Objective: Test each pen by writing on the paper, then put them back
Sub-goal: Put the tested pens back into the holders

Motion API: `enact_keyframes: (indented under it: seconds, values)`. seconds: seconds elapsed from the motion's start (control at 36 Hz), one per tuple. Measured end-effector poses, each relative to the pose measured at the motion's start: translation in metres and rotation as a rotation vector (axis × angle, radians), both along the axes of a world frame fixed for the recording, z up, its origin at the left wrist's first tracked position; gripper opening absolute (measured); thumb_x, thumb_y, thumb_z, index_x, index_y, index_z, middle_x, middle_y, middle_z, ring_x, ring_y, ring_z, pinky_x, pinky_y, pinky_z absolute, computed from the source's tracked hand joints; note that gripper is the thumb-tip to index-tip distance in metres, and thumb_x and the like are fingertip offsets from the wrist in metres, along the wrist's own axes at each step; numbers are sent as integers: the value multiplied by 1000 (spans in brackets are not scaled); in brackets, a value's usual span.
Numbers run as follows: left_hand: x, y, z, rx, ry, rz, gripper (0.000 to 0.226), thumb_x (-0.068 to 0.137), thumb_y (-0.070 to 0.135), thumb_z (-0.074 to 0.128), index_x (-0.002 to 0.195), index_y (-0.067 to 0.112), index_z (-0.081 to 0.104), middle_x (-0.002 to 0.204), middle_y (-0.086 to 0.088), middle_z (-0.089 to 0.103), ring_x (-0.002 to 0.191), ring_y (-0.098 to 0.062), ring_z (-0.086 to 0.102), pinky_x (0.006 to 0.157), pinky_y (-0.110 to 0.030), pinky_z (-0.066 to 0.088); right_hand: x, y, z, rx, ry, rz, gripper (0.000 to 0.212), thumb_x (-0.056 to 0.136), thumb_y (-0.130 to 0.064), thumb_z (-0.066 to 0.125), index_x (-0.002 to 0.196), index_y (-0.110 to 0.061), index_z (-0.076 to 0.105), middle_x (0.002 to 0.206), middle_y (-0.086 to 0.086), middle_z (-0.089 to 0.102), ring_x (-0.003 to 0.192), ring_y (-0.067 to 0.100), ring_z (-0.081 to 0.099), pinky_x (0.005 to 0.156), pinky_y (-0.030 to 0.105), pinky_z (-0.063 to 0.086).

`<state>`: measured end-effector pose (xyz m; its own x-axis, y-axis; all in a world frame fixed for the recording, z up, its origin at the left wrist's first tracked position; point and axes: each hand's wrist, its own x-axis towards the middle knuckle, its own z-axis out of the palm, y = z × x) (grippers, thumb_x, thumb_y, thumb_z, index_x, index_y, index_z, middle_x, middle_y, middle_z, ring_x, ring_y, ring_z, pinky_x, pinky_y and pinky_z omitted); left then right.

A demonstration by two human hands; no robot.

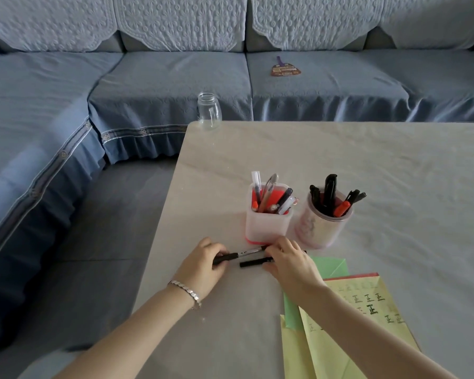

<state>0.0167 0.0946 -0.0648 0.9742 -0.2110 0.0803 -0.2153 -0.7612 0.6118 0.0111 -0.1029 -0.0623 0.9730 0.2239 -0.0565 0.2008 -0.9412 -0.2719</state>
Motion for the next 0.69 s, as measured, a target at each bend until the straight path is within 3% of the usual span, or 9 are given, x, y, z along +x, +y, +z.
enact_keyframes:
  seconds: [0.11,0.17,0.19,0.28,0.33,0.42,0.53,0.58,0.69]
  values:
    - [-16,4,21,-341,-25,200,23,76,6,72,72,26,62,77,5,59,67,-4,55,61,-6,38,-1,-4,3,0,-70,125,23,91,-30,53,103,-11,59,110,4,53,106,24,49,88,34,43]
    - [-21,1,36,-548,-57,271,23,74,6,75,73,24,62,73,5,64,63,0,58,58,-7,41,-5,-6,8,85,-217,166,16,81,-29,60,85,-14,63,86,-1,61,84,19,55,73,30,50]
    - [-23,0,45,-645,-81,287,19,73,8,76,74,22,63,71,5,66,63,1,60,58,-8,43,-8,-8,13,144,-281,164,17,78,-31,59,80,-15,62,78,-4,61,78,15,52,66,23,48]
    - [-27,-10,75,-893,-147,247,14,76,5,71,80,14,62,77,11,70,70,-3,65,65,-12,48,-18,-19,38,364,-363,103,20,85,-32,51,85,-14,60,73,-5,55,75,8,40,67,20,35]
    - [-26,-18,93,-974,-202,189,11,78,7,66,84,14,59,82,10,70,75,-10,67,70,-16,51,-26,-30,59,530,-370,6,3,87,-21,55,89,-20,56,75,-6,52,72,5,39,64,13,33]
    - [-19,-30,111,-928,-301,107,11,80,15,61,88,18,55,84,7,69,81,-12,67,75,-19,51,-30,-48,84,757,-355,-131,23,89,-11,57,91,-34,54,76,-9,64,71,6,53,64,8,39]
    - [-2,-47,123,-529,-448,41,14,85,16,63,92,15,51,84,17,59,80,5,61,68,-7,45,-27,-67,113,1042,-475,-242,44,89,-2,53,107,-41,43,82,-7,65,66,5,62,68,18,49]
    - [6,-54,126,-358,-448,32,17,87,13,60,96,17,46,82,20,54,79,1,59,63,-9,44,-26,-74,123,1117,-556,-222,55,91,4,47,119,-41,34,93,-3,61,72,5,65,75,18,52]
    - [19,-66,122,-112,-347,-17,22,91,14,50,112,13,43,82,11,52,73,-16,58,61,-27,42,-14,-83,128,1118,-642,-178,65,91,11,42,133,-33,19,95,-4,53,90,9,67,86,21,49]
